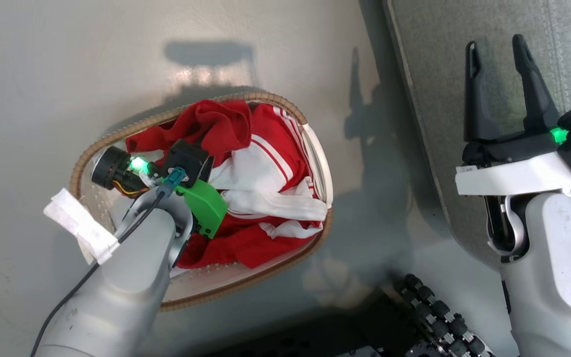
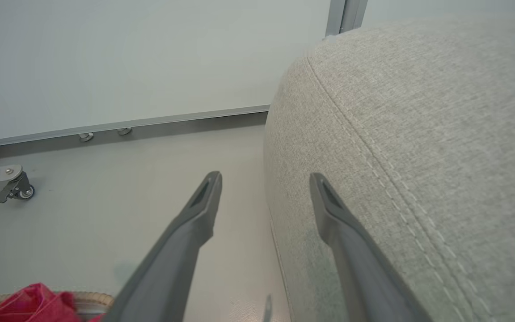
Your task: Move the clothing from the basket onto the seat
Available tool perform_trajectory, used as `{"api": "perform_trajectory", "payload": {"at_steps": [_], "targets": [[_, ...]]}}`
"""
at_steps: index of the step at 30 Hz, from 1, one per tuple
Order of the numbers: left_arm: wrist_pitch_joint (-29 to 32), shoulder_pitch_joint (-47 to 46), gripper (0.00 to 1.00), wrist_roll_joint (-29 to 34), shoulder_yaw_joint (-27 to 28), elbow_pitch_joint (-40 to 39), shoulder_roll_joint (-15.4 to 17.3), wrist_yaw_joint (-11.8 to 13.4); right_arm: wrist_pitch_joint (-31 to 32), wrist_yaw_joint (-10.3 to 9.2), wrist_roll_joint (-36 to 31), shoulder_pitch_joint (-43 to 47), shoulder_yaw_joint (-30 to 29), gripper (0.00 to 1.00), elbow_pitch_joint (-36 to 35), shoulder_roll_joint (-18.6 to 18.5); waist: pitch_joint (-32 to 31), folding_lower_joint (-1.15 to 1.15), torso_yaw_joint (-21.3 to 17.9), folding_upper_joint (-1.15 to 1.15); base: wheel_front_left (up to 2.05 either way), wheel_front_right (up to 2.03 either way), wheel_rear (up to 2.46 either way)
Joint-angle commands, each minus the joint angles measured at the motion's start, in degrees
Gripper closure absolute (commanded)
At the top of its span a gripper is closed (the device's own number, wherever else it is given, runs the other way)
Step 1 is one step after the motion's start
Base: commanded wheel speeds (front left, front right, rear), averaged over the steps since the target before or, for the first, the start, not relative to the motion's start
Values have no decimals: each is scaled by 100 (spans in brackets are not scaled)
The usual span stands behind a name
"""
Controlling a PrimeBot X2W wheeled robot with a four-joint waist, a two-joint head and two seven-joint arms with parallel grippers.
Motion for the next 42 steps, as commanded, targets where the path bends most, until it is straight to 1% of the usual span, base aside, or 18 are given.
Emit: {"api": "perform_trajectory", "payload": {"at_steps": [1, 8, 15, 22, 25, 28, 34, 42], "targets": [[-4, 133, 100, 33, 38, -102, 44, -33, -3, -2, -51, 84, -9, 0, 38, -16, -268, -1, 119, 0, 0, 0, 0], [-4, 611, 100, 49, 131, -633, -38, -85, -4, -3, -294, 327, -26, 0, 156, -16, -999, -1, 352, 0, 0, 0, 0], [-5, 1116, 100, 62, 108, -1245, -94, -130, -4, -3, -604, 776, -114, 0, 309, -17, -2042, -1, 630, 0, 0, 0, 0], [-5, 1517, 100, 0, 60, -1860, 12, -141, -4, -3, -807, 1316, -120, 0, 506, -18, -3169, -1, 828, 0, 0, 0, 0], [-5, 1600, 100, -189, -36, -2021, 61, -142, -4, -3, -839, 1523, -83, 0, 574, -18, -3561, -1, 883, 0, 0, 0, 0], [-5, 1470, 100, -337, -236, -2150, 209, -139, -4, -3, -866, 1714, -41, 0, 637, -18, -3963, -1, 936, 0, 0, 0, 0], [-5, 1031, 100, -571, -471, -2311, 441, -140, -4, -3, -910, 1994, 90, 0, 705, -17, -4515, -1, 986, 0, 0, 0, 0], [8, 155, 100, -833, -646, -2266, 620, -141, -4, -3, -982, 2157, 427, 0, 756, -17, -4963, -1, 943, 0, 0, 0, 0]]}}
